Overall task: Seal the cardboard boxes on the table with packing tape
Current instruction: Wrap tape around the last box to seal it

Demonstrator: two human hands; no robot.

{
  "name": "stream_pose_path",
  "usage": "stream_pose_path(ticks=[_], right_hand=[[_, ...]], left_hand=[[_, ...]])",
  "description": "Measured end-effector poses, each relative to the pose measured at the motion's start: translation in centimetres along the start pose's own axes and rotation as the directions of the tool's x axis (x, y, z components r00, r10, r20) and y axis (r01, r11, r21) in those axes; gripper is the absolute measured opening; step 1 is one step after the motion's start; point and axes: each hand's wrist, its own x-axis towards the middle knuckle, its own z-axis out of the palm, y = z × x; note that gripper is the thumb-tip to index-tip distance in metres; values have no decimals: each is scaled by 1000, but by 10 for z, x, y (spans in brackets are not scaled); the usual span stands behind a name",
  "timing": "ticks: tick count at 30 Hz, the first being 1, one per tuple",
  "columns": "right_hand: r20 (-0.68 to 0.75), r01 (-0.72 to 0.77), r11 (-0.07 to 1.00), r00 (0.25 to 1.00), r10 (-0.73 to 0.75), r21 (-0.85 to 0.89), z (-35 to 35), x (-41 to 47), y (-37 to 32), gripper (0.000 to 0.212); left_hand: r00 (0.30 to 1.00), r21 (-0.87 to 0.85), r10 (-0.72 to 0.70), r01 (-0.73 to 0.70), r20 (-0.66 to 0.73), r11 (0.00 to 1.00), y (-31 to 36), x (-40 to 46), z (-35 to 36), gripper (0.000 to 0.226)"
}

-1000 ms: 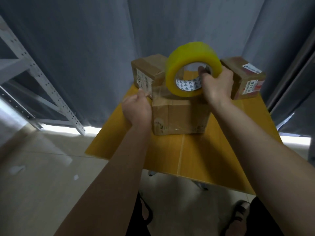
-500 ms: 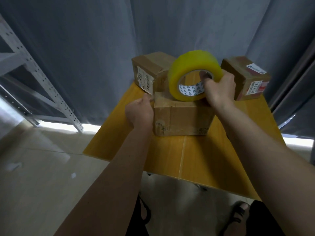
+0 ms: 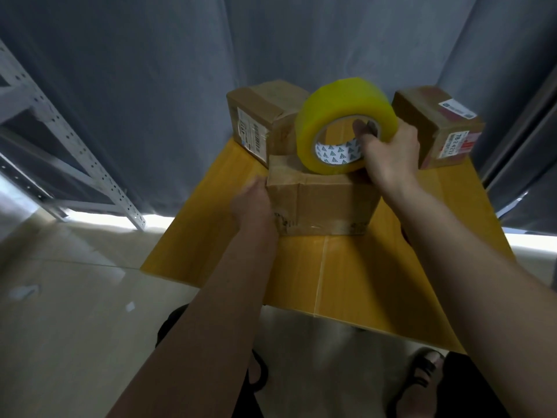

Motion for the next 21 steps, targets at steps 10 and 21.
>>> stream_pose_path(ticks=[10, 21], right_hand=[[-25, 23, 1000, 999, -23, 18, 0, -6, -1, 11], [-11, -28, 1000, 1000, 28, -10, 9, -15, -4, 40]], left_hand=[[970, -21, 237, -239, -56, 971, 20, -2, -6, 40], [428, 427, 383, -900, 819, 93, 50, -11, 3, 87]])
